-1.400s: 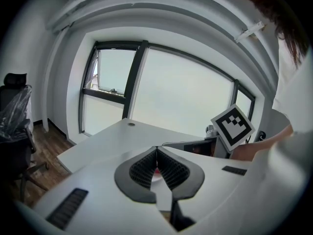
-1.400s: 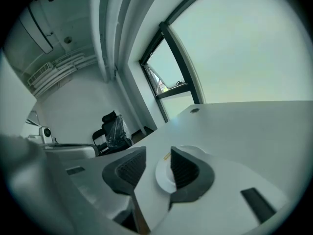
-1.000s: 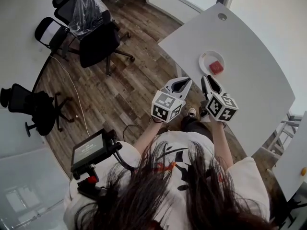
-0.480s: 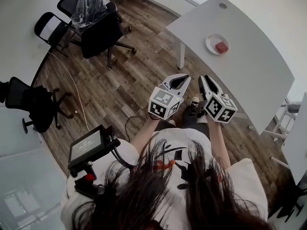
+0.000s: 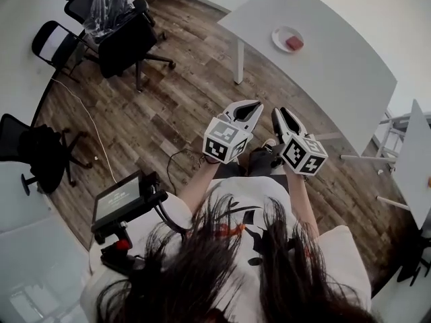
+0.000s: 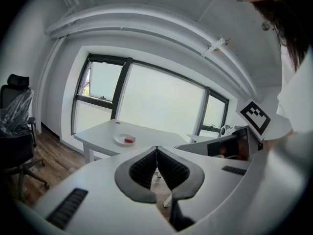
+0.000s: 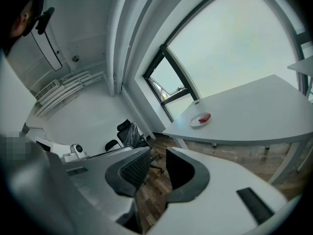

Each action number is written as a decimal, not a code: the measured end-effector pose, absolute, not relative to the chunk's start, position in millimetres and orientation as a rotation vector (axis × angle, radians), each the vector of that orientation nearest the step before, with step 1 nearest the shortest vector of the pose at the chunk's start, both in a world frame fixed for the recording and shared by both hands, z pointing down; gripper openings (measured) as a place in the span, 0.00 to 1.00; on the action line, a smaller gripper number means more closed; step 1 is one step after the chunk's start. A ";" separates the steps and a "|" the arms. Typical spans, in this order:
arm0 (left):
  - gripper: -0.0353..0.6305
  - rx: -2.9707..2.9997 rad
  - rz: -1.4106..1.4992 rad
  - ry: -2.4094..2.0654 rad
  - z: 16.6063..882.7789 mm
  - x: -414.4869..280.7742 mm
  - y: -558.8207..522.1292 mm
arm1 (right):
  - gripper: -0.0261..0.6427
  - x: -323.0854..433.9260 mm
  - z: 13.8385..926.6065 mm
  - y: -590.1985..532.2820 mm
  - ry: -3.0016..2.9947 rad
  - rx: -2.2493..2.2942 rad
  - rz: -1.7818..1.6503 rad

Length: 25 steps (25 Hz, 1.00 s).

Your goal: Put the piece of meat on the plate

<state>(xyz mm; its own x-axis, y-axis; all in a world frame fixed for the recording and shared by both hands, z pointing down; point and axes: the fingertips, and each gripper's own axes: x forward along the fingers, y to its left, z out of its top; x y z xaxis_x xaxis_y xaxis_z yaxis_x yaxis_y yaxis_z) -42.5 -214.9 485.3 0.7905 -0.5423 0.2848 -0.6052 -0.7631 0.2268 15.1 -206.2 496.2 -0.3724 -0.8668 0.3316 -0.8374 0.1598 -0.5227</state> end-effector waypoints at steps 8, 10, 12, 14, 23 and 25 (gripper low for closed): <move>0.06 2.694 0.286 -0.864 481.1 -13.5 -182.5 | 0.20 49.9 491.9 -172.3 2.327 -1.771 -0.985; 0.06 2.691 0.276 -0.872 477.8 -5.0 -176.6 | 0.20 59.8 488.1 -163.2 2.325 -1.779 -0.973; 0.06 2.685 0.265 -0.880 474.1 5.4 -167.5 | 0.20 71.4 486.4 -150.3 2.334 -1.789 -0.963; 0.06 2.683 0.254 -0.891 471.6 22.4 -149.7 | 0.20 88.9 488.5 -128.4 2.345 -1.791 -0.959; 0.06 2.620 0.268 -0.910 487.3 81.9 -57.9 | 0.20 160.4 503.9 -44.6 2.331 -1.780 -1.015; 0.06 2.591 0.282 -0.919 493.9 78.2 -57.7 | 0.20 159.7 506.2 -49.0 2.335 -1.773 -1.037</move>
